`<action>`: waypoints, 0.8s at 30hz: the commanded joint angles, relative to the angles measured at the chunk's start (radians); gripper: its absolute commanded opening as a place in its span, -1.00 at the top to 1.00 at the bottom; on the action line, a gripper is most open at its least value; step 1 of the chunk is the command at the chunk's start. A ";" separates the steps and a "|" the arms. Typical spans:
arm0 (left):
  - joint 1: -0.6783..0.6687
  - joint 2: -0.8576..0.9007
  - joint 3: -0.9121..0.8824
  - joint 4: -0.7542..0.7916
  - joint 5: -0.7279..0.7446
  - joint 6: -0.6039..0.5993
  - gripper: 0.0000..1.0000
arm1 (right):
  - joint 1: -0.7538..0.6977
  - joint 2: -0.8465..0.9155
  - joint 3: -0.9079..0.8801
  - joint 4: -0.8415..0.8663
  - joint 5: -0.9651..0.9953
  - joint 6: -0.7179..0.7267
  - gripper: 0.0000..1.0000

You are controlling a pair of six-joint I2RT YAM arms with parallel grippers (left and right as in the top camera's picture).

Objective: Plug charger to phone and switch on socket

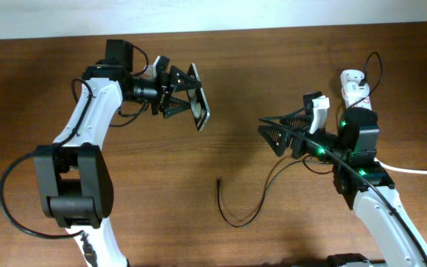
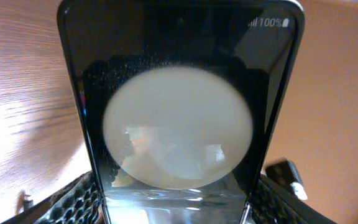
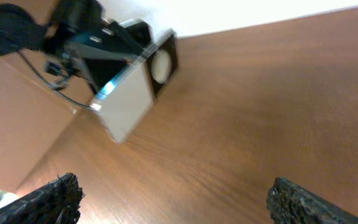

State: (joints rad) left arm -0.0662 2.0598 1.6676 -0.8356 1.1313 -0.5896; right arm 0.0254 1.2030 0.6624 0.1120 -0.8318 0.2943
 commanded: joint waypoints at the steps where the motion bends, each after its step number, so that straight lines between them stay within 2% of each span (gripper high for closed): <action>1: -0.016 0.005 0.019 0.011 -0.113 -0.138 1.00 | 0.043 0.012 0.024 0.069 -0.051 0.003 -0.97; 5: -0.071 0.005 0.019 0.032 -0.202 -0.242 1.00 | 0.061 0.016 0.024 0.057 -0.055 0.008 -0.97; 8: -0.122 0.005 0.019 0.109 -0.206 -0.343 1.00 | 0.087 0.020 0.024 0.056 -0.042 0.064 -0.97; 10: -0.172 0.005 0.019 0.129 -0.257 -0.420 1.00 | 0.110 0.063 0.024 0.056 0.037 0.153 -0.97; 16: -0.234 0.005 0.019 0.154 -0.292 -0.511 1.00 | 0.114 0.222 0.024 0.103 0.058 0.209 -0.97; 21: -0.286 0.005 0.019 0.155 -0.417 -0.586 1.00 | 0.114 0.229 0.024 0.113 0.067 0.209 -0.97; 24: -0.312 0.005 0.019 0.155 -0.425 -0.625 1.00 | 0.114 0.229 0.024 0.113 0.078 0.209 -0.97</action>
State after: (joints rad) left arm -0.3622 2.0598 1.6676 -0.6872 0.7128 -1.1648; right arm 0.1326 1.4281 0.6716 0.2180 -0.7685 0.4992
